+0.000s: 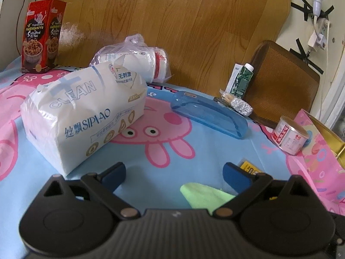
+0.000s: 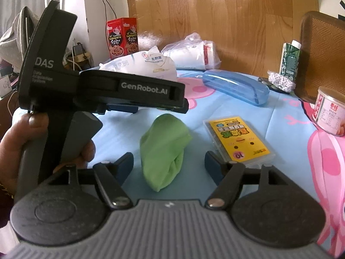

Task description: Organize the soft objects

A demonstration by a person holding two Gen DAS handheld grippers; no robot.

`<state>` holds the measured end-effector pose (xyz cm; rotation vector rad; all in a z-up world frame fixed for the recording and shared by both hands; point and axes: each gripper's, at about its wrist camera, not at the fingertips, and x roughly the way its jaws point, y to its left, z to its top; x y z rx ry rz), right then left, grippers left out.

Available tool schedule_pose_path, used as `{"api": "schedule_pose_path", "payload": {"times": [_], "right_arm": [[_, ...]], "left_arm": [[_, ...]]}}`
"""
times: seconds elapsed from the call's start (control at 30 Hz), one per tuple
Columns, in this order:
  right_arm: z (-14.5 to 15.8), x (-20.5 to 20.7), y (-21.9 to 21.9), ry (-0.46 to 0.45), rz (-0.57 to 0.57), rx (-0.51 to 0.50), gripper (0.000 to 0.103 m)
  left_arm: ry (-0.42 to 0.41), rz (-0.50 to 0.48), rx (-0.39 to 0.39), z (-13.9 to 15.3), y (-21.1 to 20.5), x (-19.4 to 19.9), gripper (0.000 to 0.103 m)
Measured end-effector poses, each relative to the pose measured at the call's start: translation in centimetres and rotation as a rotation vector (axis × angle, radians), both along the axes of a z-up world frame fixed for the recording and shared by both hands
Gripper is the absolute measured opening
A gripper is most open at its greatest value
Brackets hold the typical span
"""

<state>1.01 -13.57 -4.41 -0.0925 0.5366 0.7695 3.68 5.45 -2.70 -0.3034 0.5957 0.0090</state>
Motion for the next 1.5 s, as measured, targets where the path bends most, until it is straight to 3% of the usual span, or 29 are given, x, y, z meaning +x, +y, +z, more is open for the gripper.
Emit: {"api": "schedule_pose_path", "payload": {"times": [0.3, 0.57, 0.67, 0.7, 0.83, 0.93, 1.0, 1.07, 1.17, 1.3, 1.4, 1.5], "right_arm": [[0.4, -0.5, -1.1, -0.026, -0.003, 0.07, 0.075], [1.1, -1.6, -3.1, -0.103, -0.024, 0.197, 0.074], [1.2, -1.8, -3.5, -0.122, -0.042, 0.22, 0.057], [1.2, -1.7, -3.5, -0.121, -0.046, 0.219, 0.046], [0.8, -0.4, -2.3, -0.064, -0.108, 0.126, 0.027], [0.2, 0.7, -1.1, -0.012, -0.176, 0.005, 0.026], [0.1, 0.4, -0.9, -0.039, -0.18, -0.022, 0.027], [0.3, -0.3, -1.5, -0.074, -0.183, 0.006, 0.027], [0.8, -1.8, -3.3, -0.141, -0.179, 0.094, 0.038], [1.4, -3.2, -3.6, -0.18, -0.122, 0.123, 0.039], [1.5, -3.9, -2.4, -0.201, -0.051, 0.082, 0.039], [1.2, -3.4, -0.2, -0.208, -0.036, -0.017, 0.039]], "left_arm": [[-0.046, -0.005, -0.119, 0.2, 1.6, -1.3, 0.1], [-0.059, 0.025, -0.157, 0.3, 2.5, -2.2, 0.1], [-0.063, 0.043, -0.206, 0.4, 3.8, -3.4, 0.1], [-0.071, 0.048, -0.208, 0.5, 4.0, -3.9, 0.1], [-0.098, 0.032, -0.206, 1.3, 4.2, -5.4, 0.1], [-0.093, -0.001, -0.183, 1.9, 3.3, -5.7, 0.1], [-0.064, -0.014, -0.164, 1.9, 2.5, -5.3, 0.1], [-0.037, -0.023, -0.159, 1.7, 2.2, -5.1, 0.1], [0.006, -0.038, -0.182, 1.6, 2.5, -4.9, 0.098], [0.03, -0.06, -0.22, 2.0, 2.6, -5.2, 0.095], [0.056, -0.099, -0.238, 2.0, 2.0, -5.1, 0.091], [0.097, -0.128, -0.219, 1.7, 0.6, -4.3, 0.081]]}}
